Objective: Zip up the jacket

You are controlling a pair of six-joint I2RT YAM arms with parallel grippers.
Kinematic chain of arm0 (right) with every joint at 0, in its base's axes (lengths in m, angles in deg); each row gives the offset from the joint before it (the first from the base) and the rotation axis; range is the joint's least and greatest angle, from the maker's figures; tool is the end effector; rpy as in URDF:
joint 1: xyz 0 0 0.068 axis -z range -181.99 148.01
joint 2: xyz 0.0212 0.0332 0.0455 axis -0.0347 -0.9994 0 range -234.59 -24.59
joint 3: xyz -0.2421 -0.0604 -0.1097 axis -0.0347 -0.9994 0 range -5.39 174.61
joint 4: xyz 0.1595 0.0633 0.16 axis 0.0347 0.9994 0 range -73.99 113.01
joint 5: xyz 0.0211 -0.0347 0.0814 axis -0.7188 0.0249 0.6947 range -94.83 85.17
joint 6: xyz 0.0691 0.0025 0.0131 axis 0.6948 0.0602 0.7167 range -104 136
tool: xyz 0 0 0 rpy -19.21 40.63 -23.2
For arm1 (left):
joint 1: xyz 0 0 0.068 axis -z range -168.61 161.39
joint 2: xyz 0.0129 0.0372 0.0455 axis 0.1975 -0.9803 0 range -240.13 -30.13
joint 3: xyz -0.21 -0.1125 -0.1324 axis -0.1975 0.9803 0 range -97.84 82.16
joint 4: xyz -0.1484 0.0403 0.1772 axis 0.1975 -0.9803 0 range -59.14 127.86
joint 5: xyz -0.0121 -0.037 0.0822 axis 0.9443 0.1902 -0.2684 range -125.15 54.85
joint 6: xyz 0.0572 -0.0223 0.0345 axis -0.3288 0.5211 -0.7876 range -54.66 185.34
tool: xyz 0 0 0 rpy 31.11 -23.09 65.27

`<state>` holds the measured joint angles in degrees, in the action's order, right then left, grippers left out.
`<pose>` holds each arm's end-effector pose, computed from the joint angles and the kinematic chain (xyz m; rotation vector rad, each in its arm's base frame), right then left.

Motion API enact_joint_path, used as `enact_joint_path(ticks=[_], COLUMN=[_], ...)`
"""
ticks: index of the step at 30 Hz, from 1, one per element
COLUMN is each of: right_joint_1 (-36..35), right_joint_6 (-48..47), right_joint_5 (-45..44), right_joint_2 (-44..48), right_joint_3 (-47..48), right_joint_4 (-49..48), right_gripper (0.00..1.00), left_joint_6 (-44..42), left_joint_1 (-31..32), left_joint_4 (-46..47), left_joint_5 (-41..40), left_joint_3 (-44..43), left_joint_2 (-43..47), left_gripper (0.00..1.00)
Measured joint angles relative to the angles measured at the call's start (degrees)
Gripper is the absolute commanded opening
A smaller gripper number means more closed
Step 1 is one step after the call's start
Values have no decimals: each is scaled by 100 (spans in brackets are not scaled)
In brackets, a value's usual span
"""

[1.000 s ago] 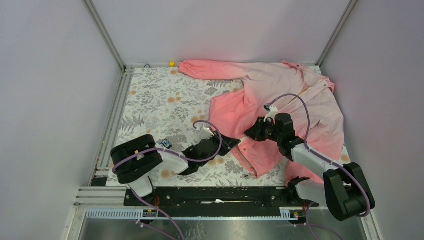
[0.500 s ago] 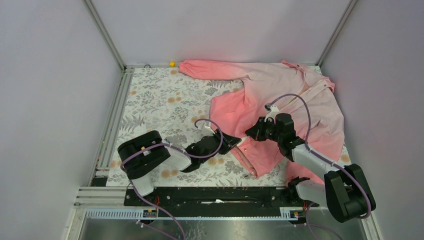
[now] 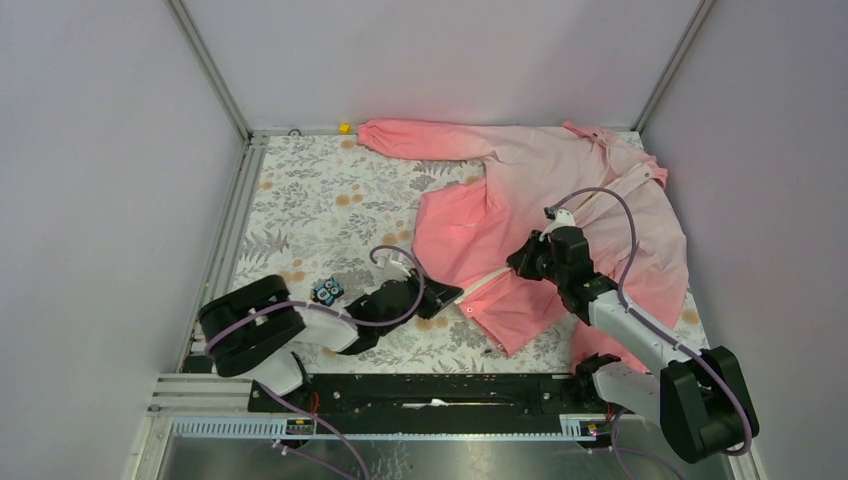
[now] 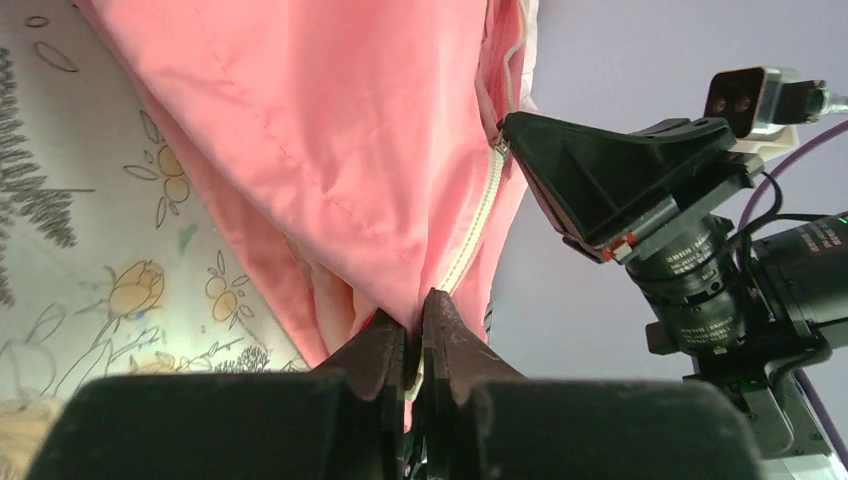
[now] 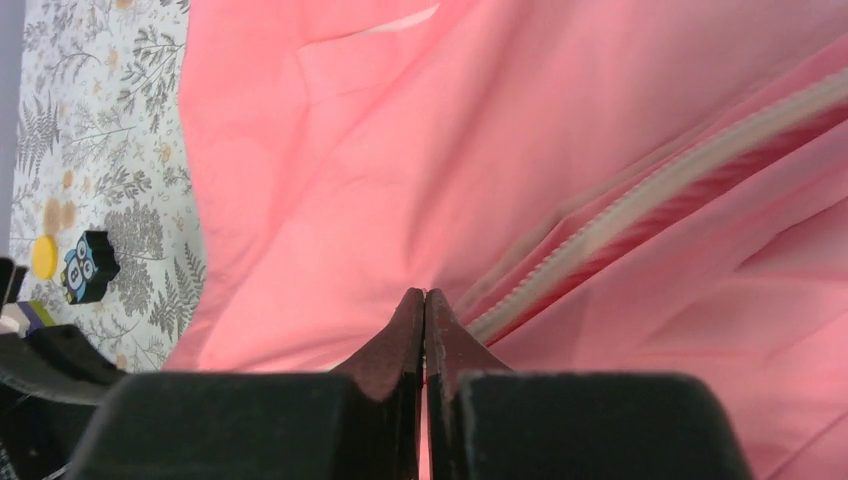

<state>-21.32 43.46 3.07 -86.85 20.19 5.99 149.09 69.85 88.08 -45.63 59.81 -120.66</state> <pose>0.2084 0.0815 0.2072 0.0594 2.0934 0.6453 0.1569 -0.2355 0.1586 -0.6195 2.0974 -1.4363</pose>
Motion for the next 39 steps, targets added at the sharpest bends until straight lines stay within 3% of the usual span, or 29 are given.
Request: enact_joint_path(ticks=[6, 12, 22, 39], right_joint_1=[39, 1115, 2688, 3591], right_joint_6=[-79, -557, -1757, -2791], right_joint_5=[-852, -1405, -1434, -1539], right_joint_2=[-48, -870, -2894, -5534], right_joint_3=[328, 929, 1867, 4824], right_joint_4=[361, 243, -1113, -2638], right_gripper=[0, 0, 0, 0], left_joint_6=[9, 15, 15, -37], left_joint_1=[-9, -28, -42, -48], left_joint_4=[-120, 26, 518, 732], left_joint_5=[-39, -20, 203, 564], left_joint_3=[428, 577, 566, 575], left_joint_2=[678, 514, -249, -437], left_gripper=[0, 0, 0, 0])
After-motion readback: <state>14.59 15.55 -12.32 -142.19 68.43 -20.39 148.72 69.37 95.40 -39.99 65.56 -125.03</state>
